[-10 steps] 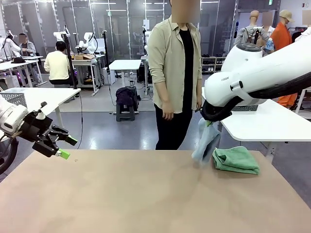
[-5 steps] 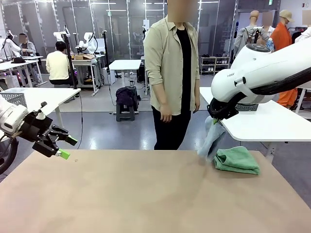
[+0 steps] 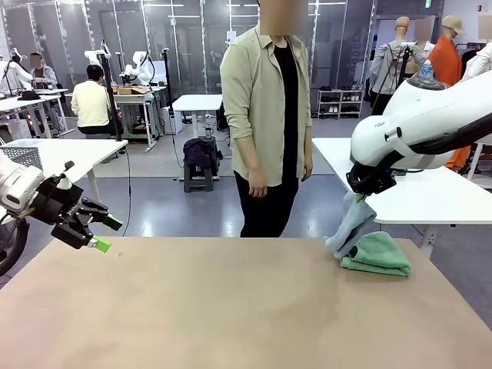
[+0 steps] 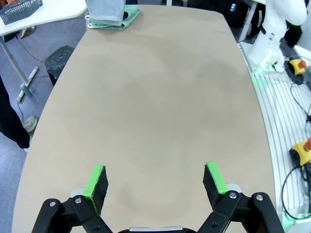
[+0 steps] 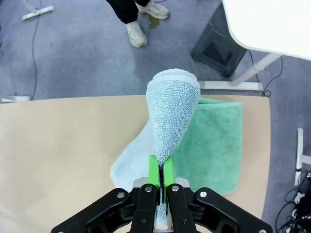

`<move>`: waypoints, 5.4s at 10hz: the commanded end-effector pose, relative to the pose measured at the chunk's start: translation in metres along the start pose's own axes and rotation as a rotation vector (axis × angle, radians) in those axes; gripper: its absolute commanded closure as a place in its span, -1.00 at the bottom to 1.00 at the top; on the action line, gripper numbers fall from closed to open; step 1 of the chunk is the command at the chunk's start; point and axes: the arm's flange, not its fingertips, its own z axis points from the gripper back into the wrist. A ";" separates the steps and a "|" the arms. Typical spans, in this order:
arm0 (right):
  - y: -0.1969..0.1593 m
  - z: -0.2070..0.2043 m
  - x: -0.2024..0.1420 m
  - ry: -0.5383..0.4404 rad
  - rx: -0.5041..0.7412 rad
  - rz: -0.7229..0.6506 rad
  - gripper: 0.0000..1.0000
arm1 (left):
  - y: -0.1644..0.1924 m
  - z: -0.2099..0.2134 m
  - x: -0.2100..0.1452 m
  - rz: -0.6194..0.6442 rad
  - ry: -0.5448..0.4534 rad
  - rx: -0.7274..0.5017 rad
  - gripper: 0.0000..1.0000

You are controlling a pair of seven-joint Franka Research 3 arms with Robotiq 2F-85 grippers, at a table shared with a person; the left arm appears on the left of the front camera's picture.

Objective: Fold the towels and place them in the basket.
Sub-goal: Stack the folded Towel with hook on the right side of the table.

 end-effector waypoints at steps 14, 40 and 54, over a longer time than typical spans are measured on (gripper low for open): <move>-0.078 -0.055 -0.017 0.055 -0.232 0.139 -0.22 | 0.000 0.001 0.001 -0.004 0.004 -0.002 -1.00; -0.122 0.249 -0.070 0.350 0.556 -0.095 -1.00 | -0.004 0.176 0.056 0.847 0.109 -0.261 -1.00; -0.236 0.247 -0.165 0.395 1.378 -0.478 -1.00 | -0.004 0.290 0.015 1.475 -0.483 -0.125 -1.00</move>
